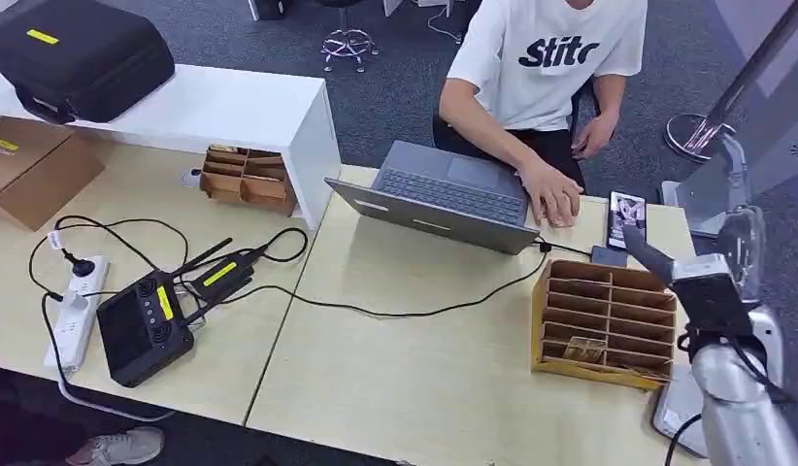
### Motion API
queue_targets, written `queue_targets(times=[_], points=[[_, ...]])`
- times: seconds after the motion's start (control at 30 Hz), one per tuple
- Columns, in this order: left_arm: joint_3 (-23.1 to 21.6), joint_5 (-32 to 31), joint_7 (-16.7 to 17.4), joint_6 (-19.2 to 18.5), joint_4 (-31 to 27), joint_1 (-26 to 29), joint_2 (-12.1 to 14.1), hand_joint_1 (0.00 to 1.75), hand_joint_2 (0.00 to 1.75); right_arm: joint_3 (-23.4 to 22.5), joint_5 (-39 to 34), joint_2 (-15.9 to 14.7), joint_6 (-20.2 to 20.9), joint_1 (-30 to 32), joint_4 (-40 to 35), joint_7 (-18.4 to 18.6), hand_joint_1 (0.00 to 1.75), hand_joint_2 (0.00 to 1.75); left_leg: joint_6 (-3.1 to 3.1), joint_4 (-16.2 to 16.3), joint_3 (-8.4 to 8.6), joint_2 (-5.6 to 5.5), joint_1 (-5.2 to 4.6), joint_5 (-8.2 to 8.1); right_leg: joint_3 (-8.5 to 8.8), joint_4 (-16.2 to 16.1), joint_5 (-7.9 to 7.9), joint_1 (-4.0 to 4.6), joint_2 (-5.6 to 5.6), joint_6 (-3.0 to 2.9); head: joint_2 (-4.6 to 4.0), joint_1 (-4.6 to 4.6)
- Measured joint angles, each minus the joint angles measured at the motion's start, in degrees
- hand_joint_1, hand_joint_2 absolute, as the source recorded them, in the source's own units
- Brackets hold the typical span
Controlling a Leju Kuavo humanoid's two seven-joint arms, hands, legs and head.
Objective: Pass the card to the sensor for recognition and then transmit it.
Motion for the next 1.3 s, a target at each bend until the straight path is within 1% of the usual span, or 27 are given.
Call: queue_targets(times=[0.17, 0.3, 0.47, 0.53, 0.57, 0.6, 0.67, 0.73, 0.77, 0.87, 0.97, 1.1, 1.17, 1.2, 1.3], points=[[1.18, 0.61, -0.02, 0.33, 0.00, 0.11, -0.02, 0.00, 1.75, -3.96, -0.32, -0.33, -3.54, 8.04, -9.73, -1.88, 0.00, 1.75, 0.00, -0.01, 0.00, 0.00, 0.00, -0.01, 0.01, 0.00, -0.01, 0.00, 0.00, 0.00, 0.00, 0.00], [1.95, 0.77, -0.02, 0.46, 0.00, 0.25, -0.07, 0.00, 1.75, -7.22, -1.25, -0.33, -5.43, 13.25, -14.81, -2.38, 0.00, 1.75, 0.02, -0.01, -0.01, 0.01, 0.00, -0.02, 0.01, 0.00, -0.01, 0.00, 0.00, 0.00, 0.00, 0.00], [2.52, 0.77, 0.00, 0.46, 0.00, 0.28, -0.07, 0.00, 1.75, -10.45, -2.16, -0.33, -5.75, 15.58, -16.43, -2.06, 0.00, 1.75, 0.03, -0.01, 0.01, 0.04, -0.01, -0.03, 0.01, 0.00, -0.01, -0.01, 0.02, 0.00, 0.00, 0.00], [2.73, 0.61, 0.00, 0.48, 0.00, 0.28, -0.07, 0.00, 1.75, -11.46, -3.50, -0.33, -5.60, 15.75, -16.43, -0.70, 0.00, 1.75, 0.03, 0.00, 0.02, 0.05, -0.01, -0.03, 0.01, 0.00, -0.01, -0.01, 0.03, 0.00, 0.00, 0.00], [2.78, 0.46, 0.00, 0.50, 0.00, 0.28, -0.07, 0.00, 1.75, -12.46, -5.95, -0.33, -4.69, 15.69, -16.17, 0.01, 0.00, 1.75, 0.03, 0.00, 0.02, 0.05, -0.01, -0.03, 0.02, 0.00, -0.01, -0.01, 0.02, 0.00, 0.00, 0.00], [2.78, 0.20, 0.00, 0.50, 0.00, 0.28, -0.07, 0.00, 1.75, -13.72, -9.35, -0.33, -3.39, 15.49, -15.53, 0.61, 0.00, 1.75, 0.03, 0.00, 0.03, 0.04, -0.01, -0.02, 0.03, 0.00, -0.01, -0.01, 0.01, 0.00, 0.00, 0.00], [2.78, -0.37, 0.00, 0.48, 0.00, 0.28, -0.07, 0.00, 1.75, -17.83, -18.22, -0.33, -0.15, 14.53, -12.66, 2.36, 0.00, 1.75, 0.03, 0.00, 0.02, 0.02, -0.01, -0.02, 0.04, 0.00, -0.01, -0.02, -0.02, 0.00, 0.00, 0.00], [2.78, -0.91, 0.20, 0.44, 0.00, 0.27, -0.07, 0.00, 1.75, -22.68, -23.57, -0.68, 1.00, 13.30, -8.42, 3.80, 0.00, 1.75, 0.04, 0.04, 0.02, -0.02, -0.04, -0.02, 0.06, -0.01, 0.00, -0.05, -0.05, 0.01, 0.00, 0.02], [2.78, -1.22, 0.39, 0.37, 0.00, 0.27, -0.07, 0.00, 1.75, -25.28, -25.17, -1.05, 1.39, 12.88, -6.15, 3.84, 0.00, 1.75, 0.04, 0.05, 0.01, -0.08, -0.06, -0.02, 0.07, -0.02, 0.00, -0.07, -0.09, 0.01, 0.00, 0.02], [2.78, -1.97, 0.77, 0.24, 0.00, 0.27, 0.00, 0.00, 1.75, -32.23, -27.43, -2.32, 1.17, 11.33, 0.35, 4.24, 0.00, 1.75, 0.08, 0.07, 0.00, -0.13, -0.07, -0.05, 0.08, -0.06, 0.00, -0.07, -0.12, 0.02, 0.00, 0.00], [2.78, -2.45, 1.16, 0.18, 0.00, 0.24, 0.02, 0.00, 1.75, -37.85, -28.24, -3.39, 0.28, 10.61, 5.63, 5.14, 0.00, 1.75, 0.11, 0.06, 0.00, -0.15, -0.07, -0.08, 0.08, -0.06, -0.03, -0.07, -0.14, 0.04, 0.00, 0.00], [2.78, -2.67, 1.20, 0.18, 0.00, 0.09, 0.02, 0.00, 1.75, -42.46, -28.72, -4.96, -0.34, 10.38, 11.62, 6.14, 0.00, 1.75, 0.13, 0.05, 0.01, -0.12, -0.06, -0.10, 0.06, -0.06, -0.05, -0.07, -0.12, 0.07, 0.00, 0.00], [2.78, -2.99, 1.20, 0.22, 0.00, 0.04, 0.02, 0.00, 1.75, -44.75, -28.72, -5.77, -1.56, 10.34, 14.71, 6.12, 0.00, 1.75, 0.13, 0.05, 0.02, -0.13, -0.06, -0.10, 0.06, -0.06, -0.06, -0.06, -0.13, 0.07, 0.00, -0.02], [2.78, -3.15, 1.20, 0.24, 0.00, 0.02, 0.02, 0.00, 1.75, -45.78, -27.95, -6.28, -2.99, 10.34, 16.28, 5.94, 0.00, 1.75, 0.13, 0.06, 0.01, -0.14, -0.06, -0.10, 0.06, -0.06, -0.06, -0.07, -0.16, 0.08, 0.00, 0.00], [2.78, -3.54, 1.20, 0.26, 0.00, 0.02, 0.00, 0.00, 1.75, -48.72, -22.65, -7.87, -10.40, 10.42, 21.79, 6.05, 0.00, 1.75, 0.13, 0.05, 0.01, -0.13, -0.06, -0.10, 0.07, -0.06, -0.06, -0.07, -0.15, 0.08, 0.00, -0.02]])
